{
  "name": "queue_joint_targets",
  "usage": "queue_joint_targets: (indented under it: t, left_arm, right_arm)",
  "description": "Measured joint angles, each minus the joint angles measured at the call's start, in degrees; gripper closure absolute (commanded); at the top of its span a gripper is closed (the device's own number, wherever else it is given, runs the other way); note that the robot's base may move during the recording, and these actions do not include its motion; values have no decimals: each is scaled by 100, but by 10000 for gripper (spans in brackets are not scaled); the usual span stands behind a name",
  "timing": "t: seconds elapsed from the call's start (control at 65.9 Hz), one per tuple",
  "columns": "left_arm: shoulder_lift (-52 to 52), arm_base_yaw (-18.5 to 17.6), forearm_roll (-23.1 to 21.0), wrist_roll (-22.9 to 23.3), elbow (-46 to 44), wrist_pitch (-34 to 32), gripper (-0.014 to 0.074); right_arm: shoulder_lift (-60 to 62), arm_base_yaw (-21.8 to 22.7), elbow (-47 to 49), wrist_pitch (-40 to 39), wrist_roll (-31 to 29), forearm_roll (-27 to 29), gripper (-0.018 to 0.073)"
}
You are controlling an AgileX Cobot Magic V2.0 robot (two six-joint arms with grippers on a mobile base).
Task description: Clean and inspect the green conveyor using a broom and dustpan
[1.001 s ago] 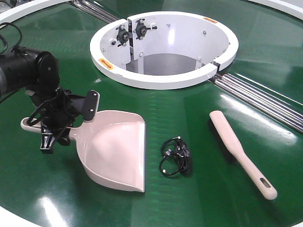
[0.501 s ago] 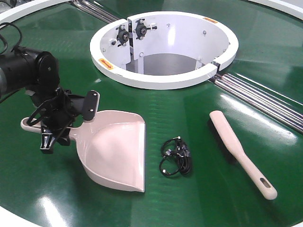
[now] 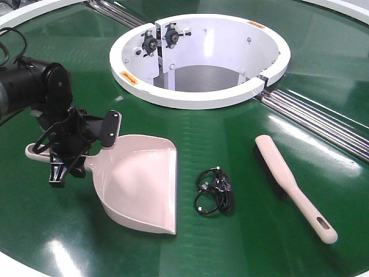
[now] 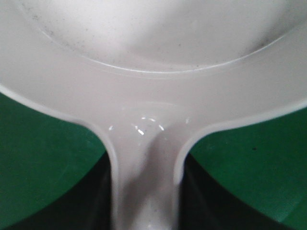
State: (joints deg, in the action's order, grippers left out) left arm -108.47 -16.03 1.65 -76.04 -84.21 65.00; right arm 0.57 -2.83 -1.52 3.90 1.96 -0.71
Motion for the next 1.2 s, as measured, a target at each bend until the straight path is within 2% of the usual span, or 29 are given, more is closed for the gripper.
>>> queue_joint_targets:
  t: [0.121,0.273,0.349,0.425,0.607,0.834,1.077,1.198]
  left_arm:
    - [0,0,0,0,0,0,604]
    - [0,0,0,0,0,0,604]
    - [0,0,0,0,0,0,604]
    - [0,0,0,0,0,0,604]
    - [0,0,4,2,0,0,604]
    - [0,0,4,2,0,0,604]
    - [0,0,4,2,0,0,604]
    - [0,0,6,2,0,0,604]
  right_arm:
    - [0,0,0,-204,-5,0,569]
    - [0,0,-5,-1204,-5,71,569]
    - [0,0,55,-1330,-5,71,569]
    - [-11,0,346,-1019,-5,71,569]
    - [-841,0,1577,451,-5,71,569]
    - [-2421,0,2727,2078,-11,566,569]
    - [-3287,0,2980,2214,-104,714,565]
    - [-3534,0,3029,2150,-131,708,520]
